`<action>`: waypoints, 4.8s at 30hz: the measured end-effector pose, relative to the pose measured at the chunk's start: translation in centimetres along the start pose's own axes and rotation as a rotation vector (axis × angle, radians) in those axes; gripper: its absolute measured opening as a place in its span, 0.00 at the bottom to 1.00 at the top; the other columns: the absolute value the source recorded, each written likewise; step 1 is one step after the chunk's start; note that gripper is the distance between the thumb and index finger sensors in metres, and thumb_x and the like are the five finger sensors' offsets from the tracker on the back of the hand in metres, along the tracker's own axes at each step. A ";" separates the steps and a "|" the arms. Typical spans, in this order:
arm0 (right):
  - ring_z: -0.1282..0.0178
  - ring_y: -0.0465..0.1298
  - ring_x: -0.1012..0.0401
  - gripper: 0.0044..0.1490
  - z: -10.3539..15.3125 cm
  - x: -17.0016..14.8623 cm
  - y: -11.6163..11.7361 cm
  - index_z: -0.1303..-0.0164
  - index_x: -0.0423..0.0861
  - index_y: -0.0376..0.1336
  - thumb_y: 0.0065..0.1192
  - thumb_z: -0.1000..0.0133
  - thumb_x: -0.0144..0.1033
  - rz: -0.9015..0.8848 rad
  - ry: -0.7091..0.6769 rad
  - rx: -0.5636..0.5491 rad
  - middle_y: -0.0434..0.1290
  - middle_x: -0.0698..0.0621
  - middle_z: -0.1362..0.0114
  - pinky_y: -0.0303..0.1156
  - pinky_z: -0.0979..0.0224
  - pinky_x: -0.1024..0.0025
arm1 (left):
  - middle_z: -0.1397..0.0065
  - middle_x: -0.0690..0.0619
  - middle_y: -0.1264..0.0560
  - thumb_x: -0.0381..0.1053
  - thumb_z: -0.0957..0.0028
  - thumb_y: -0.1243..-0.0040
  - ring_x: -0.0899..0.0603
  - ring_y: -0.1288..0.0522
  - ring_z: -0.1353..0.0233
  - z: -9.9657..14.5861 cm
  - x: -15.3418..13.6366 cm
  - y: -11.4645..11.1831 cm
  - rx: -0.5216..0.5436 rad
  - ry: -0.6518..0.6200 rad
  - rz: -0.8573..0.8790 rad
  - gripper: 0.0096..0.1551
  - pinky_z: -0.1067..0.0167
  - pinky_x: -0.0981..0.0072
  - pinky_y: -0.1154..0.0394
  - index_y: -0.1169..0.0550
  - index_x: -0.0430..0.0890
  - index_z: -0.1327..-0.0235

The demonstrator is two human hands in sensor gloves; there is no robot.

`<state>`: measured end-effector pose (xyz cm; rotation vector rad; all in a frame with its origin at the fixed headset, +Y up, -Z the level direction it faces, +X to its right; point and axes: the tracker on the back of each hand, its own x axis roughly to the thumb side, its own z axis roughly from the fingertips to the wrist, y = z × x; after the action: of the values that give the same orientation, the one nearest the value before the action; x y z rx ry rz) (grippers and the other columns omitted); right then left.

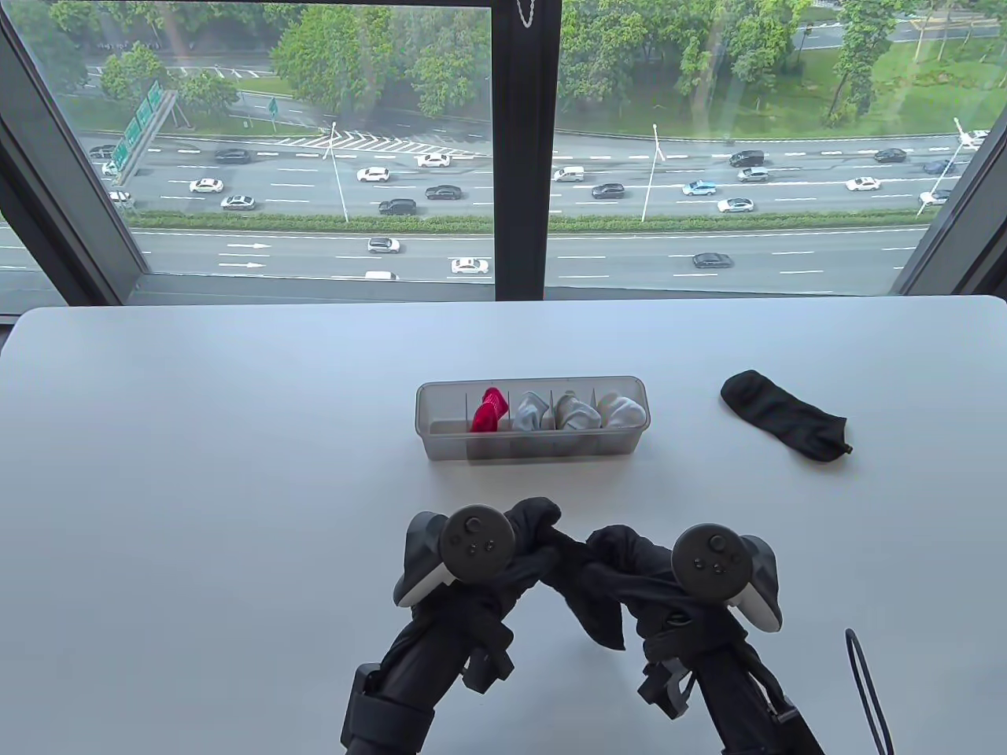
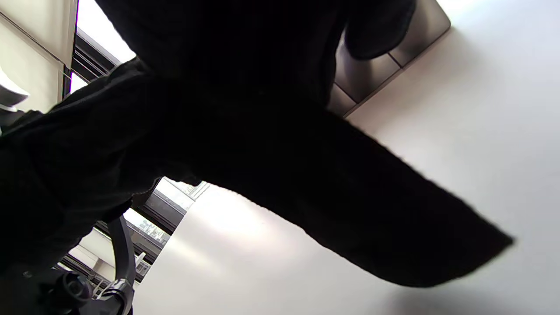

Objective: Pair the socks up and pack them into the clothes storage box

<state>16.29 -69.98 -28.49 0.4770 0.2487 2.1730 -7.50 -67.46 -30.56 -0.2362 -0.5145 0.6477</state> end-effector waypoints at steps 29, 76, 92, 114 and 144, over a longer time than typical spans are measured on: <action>0.12 0.48 0.37 0.44 -1.0 -2.0 5.8 0.12 0.40 0.44 0.41 0.34 0.53 0.349 0.300 0.363 0.52 0.32 0.10 0.45 0.17 0.35 | 0.16 0.43 0.78 0.65 0.36 0.70 0.32 0.80 0.18 1.7 -4.5 -1.4 -0.150 0.331 -0.659 0.45 0.28 0.26 0.73 0.71 0.52 0.20; 0.18 0.59 0.38 0.34 -4.6 -13.8 -14.5 0.18 0.40 0.55 0.34 0.30 0.44 0.519 0.786 -0.140 0.53 0.31 0.15 0.62 0.19 0.45 | 0.18 0.40 0.79 0.59 0.33 0.67 0.29 0.81 0.21 3.2 -6.6 -1.0 -0.082 0.324 -0.553 0.43 0.29 0.28 0.73 0.72 0.51 0.22; 0.14 0.57 0.42 0.34 -2.1 4.9 2.1 0.17 0.44 0.56 0.35 0.30 0.47 0.197 -0.027 0.242 0.52 0.36 0.12 0.56 0.16 0.42 | 0.15 0.40 0.73 0.60 0.39 0.46 0.28 0.63 0.12 2.2 -0.3 -2.5 -0.004 -0.002 -0.450 0.63 0.21 0.27 0.56 0.81 0.51 0.34; 0.26 0.74 0.47 0.24 -0.4 2.8 1.4 0.29 0.48 0.60 0.56 0.34 0.41 0.160 -0.106 -0.199 0.77 0.45 0.33 0.65 0.20 0.44 | 0.13 0.34 0.47 0.56 0.37 0.48 0.22 0.44 0.17 3.2 -0.7 -1.7 -0.004 -0.046 -0.006 0.46 0.26 0.24 0.43 0.54 0.45 0.15; 0.20 0.68 0.42 0.27 -0.5 0.7 1.2 0.30 0.52 0.64 0.50 0.35 0.53 0.289 -0.010 -0.188 0.72 0.43 0.23 0.59 0.21 0.36 | 0.39 0.46 0.16 0.47 0.34 0.53 0.38 0.16 0.38 4.5 -2.3 0.7 0.322 0.059 0.076 0.20 0.31 0.35 0.29 0.28 0.47 0.31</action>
<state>14.86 -70.13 -28.42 0.4383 -0.0334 2.4449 -11.73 -68.14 -27.88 0.0288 -0.3395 0.7847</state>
